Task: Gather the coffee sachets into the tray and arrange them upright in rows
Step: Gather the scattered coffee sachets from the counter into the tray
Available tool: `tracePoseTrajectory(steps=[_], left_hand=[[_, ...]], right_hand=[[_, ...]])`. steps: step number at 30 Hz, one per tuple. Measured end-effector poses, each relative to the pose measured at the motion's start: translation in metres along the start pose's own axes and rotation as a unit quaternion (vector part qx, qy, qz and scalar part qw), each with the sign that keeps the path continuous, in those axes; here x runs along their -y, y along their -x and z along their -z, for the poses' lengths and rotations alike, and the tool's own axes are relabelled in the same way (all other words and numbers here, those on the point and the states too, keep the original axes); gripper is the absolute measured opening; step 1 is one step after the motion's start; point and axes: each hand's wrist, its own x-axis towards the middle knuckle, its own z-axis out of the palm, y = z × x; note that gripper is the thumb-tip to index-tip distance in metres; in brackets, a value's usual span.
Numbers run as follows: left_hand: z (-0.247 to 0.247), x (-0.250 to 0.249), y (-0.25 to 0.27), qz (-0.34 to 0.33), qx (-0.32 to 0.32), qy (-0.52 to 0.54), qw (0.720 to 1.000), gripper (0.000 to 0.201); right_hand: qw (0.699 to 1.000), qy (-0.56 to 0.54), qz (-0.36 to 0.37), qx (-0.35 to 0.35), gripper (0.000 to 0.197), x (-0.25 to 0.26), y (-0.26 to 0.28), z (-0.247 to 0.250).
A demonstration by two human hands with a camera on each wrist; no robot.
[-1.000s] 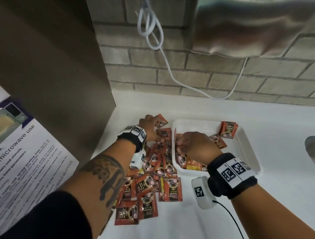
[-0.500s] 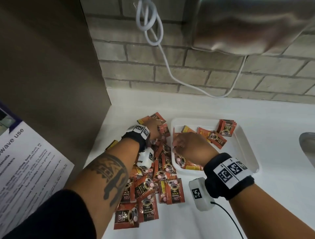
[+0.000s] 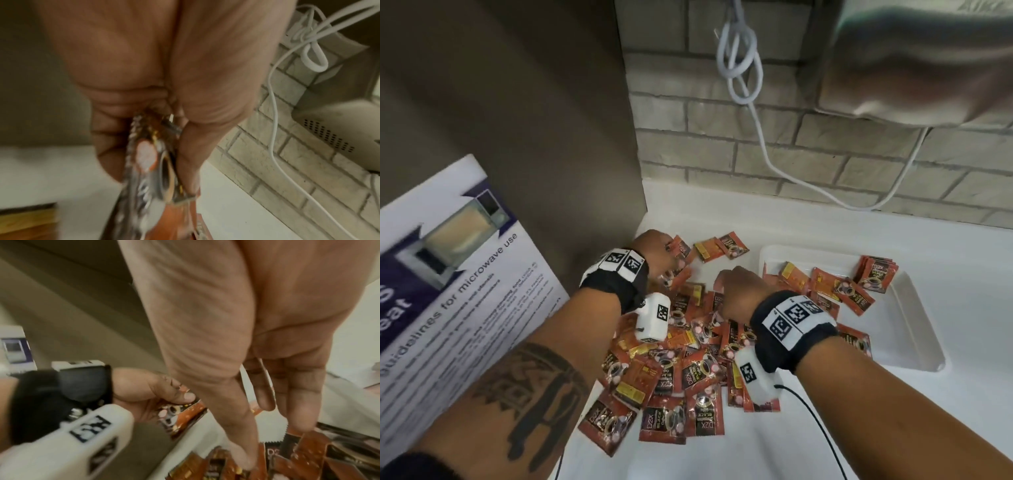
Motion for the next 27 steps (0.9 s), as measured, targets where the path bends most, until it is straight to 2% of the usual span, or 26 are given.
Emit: tracePoseTrajectory(steps=[3,4,6,8,12,18,27], left_hand=[[-0.013,0.010,0.020,0.015,0.085,-0.061,0.994,0.020],[-0.020,0.012,0.025,0.015,0.103,-0.060,0.993,0.027],[-0.032,0.018,0.034,0.013,0.119,-0.042,0.992,0.042],[-0.043,0.021,0.038,0.008,0.118,-0.051,0.992,0.046],[-0.056,0.025,0.040,0.005,0.095,-0.061,0.994,0.052],[-0.057,0.026,0.040,-0.004,0.075,-0.026,0.997,0.043],[-0.054,0.027,0.041,0.015,0.077,-0.004,0.997,0.026]], right_hand=[[0.997,0.055,-0.029,0.033,0.073,0.006,-0.023,-0.010],[0.995,0.076,-0.035,0.049,0.081,0.006,-0.029,-0.011],[0.987,0.132,-0.035,0.079,0.092,0.005,-0.038,-0.014],[0.978,0.184,-0.021,0.098,0.098,0.003,-0.041,-0.015],[0.981,0.166,-0.032,0.096,0.079,0.004,-0.046,-0.018],[0.988,0.120,-0.009,0.092,0.056,0.001,-0.049,-0.019],[0.999,-0.019,0.034,0.012,0.033,-0.009,-0.034,-0.005]])
